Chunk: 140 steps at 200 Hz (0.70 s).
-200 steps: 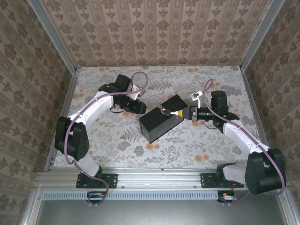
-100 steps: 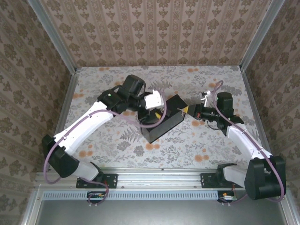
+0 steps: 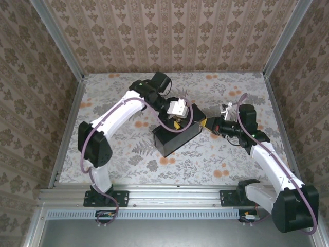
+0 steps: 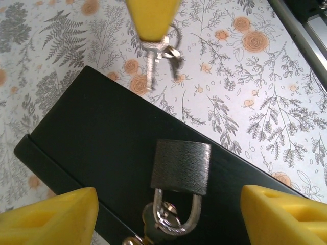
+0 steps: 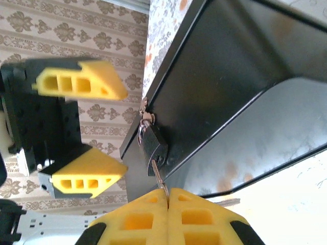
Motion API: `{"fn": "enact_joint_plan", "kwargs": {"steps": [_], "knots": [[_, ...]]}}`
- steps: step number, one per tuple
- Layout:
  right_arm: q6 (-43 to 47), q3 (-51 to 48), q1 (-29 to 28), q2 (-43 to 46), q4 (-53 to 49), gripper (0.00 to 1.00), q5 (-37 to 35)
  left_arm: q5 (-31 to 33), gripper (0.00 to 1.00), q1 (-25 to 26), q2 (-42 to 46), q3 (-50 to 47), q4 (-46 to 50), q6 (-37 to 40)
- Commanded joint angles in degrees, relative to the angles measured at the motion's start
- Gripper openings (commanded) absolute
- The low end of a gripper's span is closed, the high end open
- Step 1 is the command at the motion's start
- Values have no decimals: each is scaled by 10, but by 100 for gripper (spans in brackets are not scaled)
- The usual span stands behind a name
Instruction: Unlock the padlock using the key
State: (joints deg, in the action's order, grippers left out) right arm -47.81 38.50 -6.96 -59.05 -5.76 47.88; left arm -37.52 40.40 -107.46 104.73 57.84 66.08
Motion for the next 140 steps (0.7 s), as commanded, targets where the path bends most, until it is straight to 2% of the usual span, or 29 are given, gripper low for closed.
{"fn": "enact_joint_plan", "kwargs": {"steps": [1, 20, 68, 140], "knots": [[-1, 17, -9, 2, -43, 0, -24, -53, 74, -3, -33, 51, 90, 47], [4, 21, -9, 11, -75, 0, -54, -53, 74, 4, -63, 81, 119, 51], [4, 18, -9, 26, -82, 0, -50, -55, 72, 12, -106, 122, 157, 50], [-26, 11, -11, 22, -41, 0, -3, -65, 58, 21, -123, 121, 149, 25]]}}
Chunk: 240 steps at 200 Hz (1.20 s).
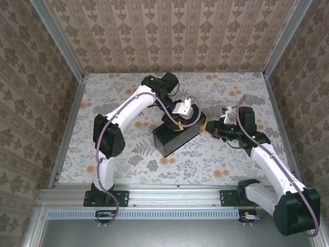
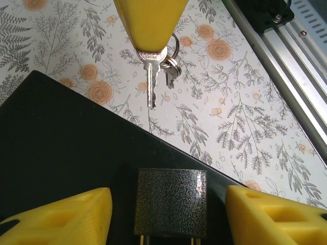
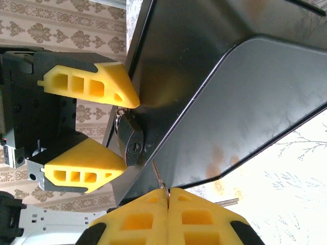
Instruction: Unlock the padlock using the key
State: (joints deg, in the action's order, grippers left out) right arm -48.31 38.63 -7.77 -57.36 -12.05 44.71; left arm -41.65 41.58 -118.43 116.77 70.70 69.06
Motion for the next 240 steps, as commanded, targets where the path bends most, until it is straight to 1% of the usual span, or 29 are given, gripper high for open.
{"fn": "enact_joint_plan", "kwargs": {"steps": [1, 22, 40, 73, 81, 94, 117, 136, 145, 164, 201, 219, 240], "knots": [[-22, 9, -3, 6, 24, 0, 30, -23, 58, 9, -13, -1, 20, -5], [-44, -1, -7, 12, 46, 0, 45, -14, 54, 11, -11, -18, -5, -21], [-62, -13, -10, 14, 67, 0, 52, -15, 49, 13, -8, -35, -27, -39], [-75, -32, -10, 2, 96, 0, 59, -10, 44, 15, 12, -87, -81, -57], [-75, -32, -10, 0, 99, 0, 59, -13, 45, 14, 17, -94, -89, -63], [-68, -28, -9, 0, 91, 0, 56, -14, 53, 13, 23, -94, -93, -72], [-46, -15, -2, 9, 59, 0, 50, -5, 57, 18, 30, -92, -94, -74], [-34, -10, 4, 13, 43, 0, 51, -2, 58, 23, 28, -84, -90, -81], [-28, -11, 6, 12, 36, 0, 50, 0, 61, 27, 28, -81, -90, -89], [-24, -16, 7, 12, 35, 0, 48, 3, 61, 31, 27, -85, -100, -102], [-16, -20, 10, 13, 34, 0, 47, 0, 61, 30, 45, -105, -158, -154], [-9, -18, 11, 13, 29, 0, 47, -3, 63, 30, 63, -121, -183, -160], [-7, -16, 18, 24, 19, 0, 49, -14, 65, 30, 71, -118, -175, -152]]}}
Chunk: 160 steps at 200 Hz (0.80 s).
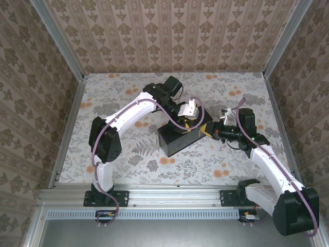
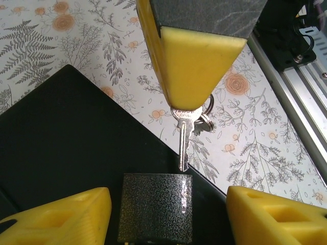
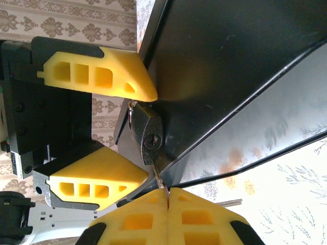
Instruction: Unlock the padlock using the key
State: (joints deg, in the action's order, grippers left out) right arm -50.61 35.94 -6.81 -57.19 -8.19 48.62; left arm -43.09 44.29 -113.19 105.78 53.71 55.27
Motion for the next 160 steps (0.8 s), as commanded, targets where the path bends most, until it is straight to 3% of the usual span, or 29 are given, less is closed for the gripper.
{"fn": "enact_joint_plan", "kwargs": {"steps": [1, 35, 77, 160], "knots": [[17, 11, 9, 22, -21, 0, 10, 0, 65, 2, 18, -8, -5, -13], [33, 22, 33, 36, -55, 0, 12, -7, 67, 1, 20, -5, 0, 2], [42, 27, 43, 25, -58, 0, 11, -16, 68, -4, 35, -10, -53, -39], [48, 26, 45, 30, -66, 0, 10, -5, 68, 3, 25, -15, 2, -6]]}}
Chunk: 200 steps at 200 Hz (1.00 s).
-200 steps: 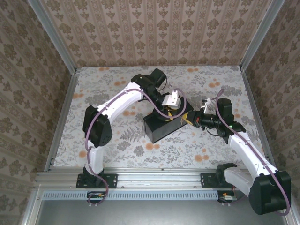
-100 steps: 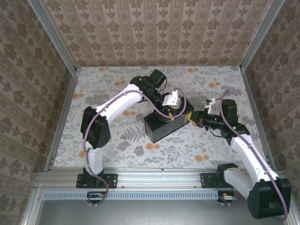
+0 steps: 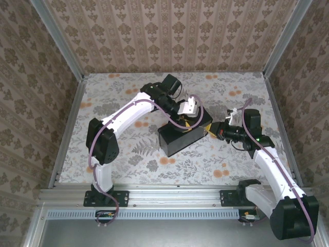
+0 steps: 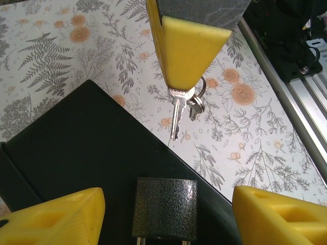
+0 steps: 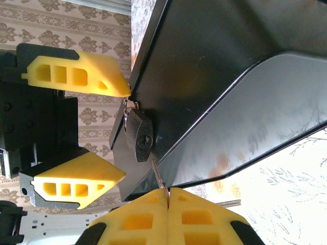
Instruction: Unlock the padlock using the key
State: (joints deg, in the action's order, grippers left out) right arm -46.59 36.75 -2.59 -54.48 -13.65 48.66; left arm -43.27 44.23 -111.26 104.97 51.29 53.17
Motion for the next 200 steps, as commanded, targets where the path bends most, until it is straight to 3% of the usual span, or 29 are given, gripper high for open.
{"fn": "enact_joint_plan", "kwargs": {"steps": [1, 85, 139, 188, 200], "knots": [[8, 17, 3, 2, -11, 0, 10, -3, 68, 4, 5, -7, 26, 15], [5, 15, 3, -3, 0, 0, 15, 0, 64, 16, -17, 1, 6, 4], [0, 15, 2, -3, 4, 0, 32, 13, 48, 15, -25, 0, 17, 14], [-27, 8, 1, 2, 20, 0, 50, 24, 45, 8, -13, -34, -10, 12], [-27, 7, 0, 6, 18, 0, 50, 19, 50, 6, -9, -33, -7, 13]]}}
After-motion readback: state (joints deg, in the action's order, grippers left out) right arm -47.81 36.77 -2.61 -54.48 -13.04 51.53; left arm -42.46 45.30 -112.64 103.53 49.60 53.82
